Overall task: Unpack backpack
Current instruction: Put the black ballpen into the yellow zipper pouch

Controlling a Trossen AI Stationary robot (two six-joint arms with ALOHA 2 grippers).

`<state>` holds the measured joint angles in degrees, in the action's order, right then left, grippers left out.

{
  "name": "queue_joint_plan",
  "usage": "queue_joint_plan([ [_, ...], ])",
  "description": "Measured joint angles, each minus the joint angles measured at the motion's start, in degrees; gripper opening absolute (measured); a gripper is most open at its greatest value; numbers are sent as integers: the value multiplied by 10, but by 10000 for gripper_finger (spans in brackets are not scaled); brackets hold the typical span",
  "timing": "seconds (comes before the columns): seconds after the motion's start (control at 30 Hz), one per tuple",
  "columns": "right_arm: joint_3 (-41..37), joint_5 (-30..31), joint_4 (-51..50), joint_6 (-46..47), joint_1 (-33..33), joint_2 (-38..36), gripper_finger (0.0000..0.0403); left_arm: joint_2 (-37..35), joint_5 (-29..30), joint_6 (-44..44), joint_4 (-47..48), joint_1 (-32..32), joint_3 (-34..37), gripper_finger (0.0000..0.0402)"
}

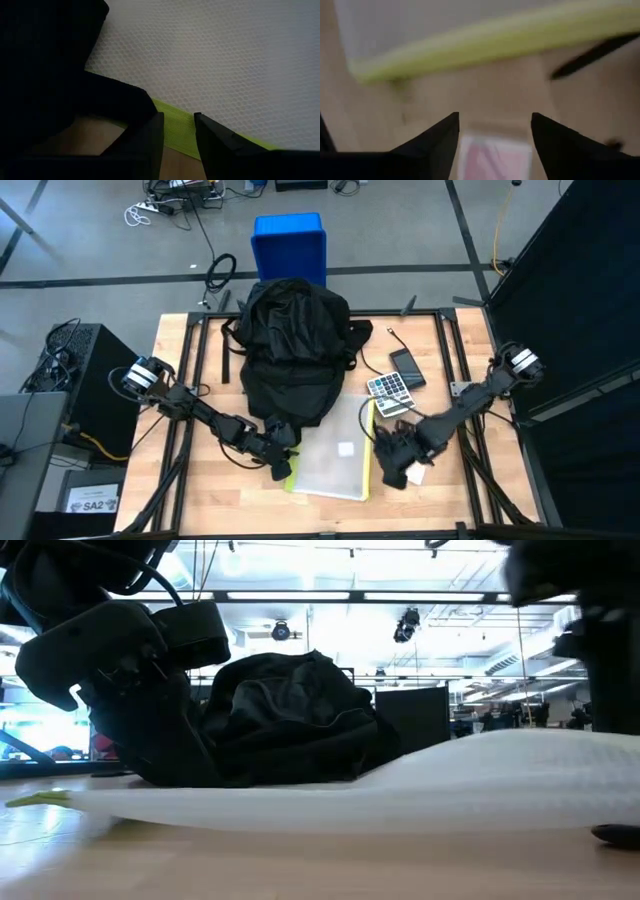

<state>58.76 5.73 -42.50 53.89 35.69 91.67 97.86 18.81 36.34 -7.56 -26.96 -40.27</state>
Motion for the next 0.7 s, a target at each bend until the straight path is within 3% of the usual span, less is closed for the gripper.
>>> queue_joint_plan([
  [0.23,0,-9,-54,96,56,11,279,0,2,-1,-4,1,0,87],
  [0.57,-10,0,-59,110,75,56,387,1,3,0,-7,3,0,87],
  [0.7,-22,-43,-42,108,67,93,391,1,3,0,-7,3,0,87],
])
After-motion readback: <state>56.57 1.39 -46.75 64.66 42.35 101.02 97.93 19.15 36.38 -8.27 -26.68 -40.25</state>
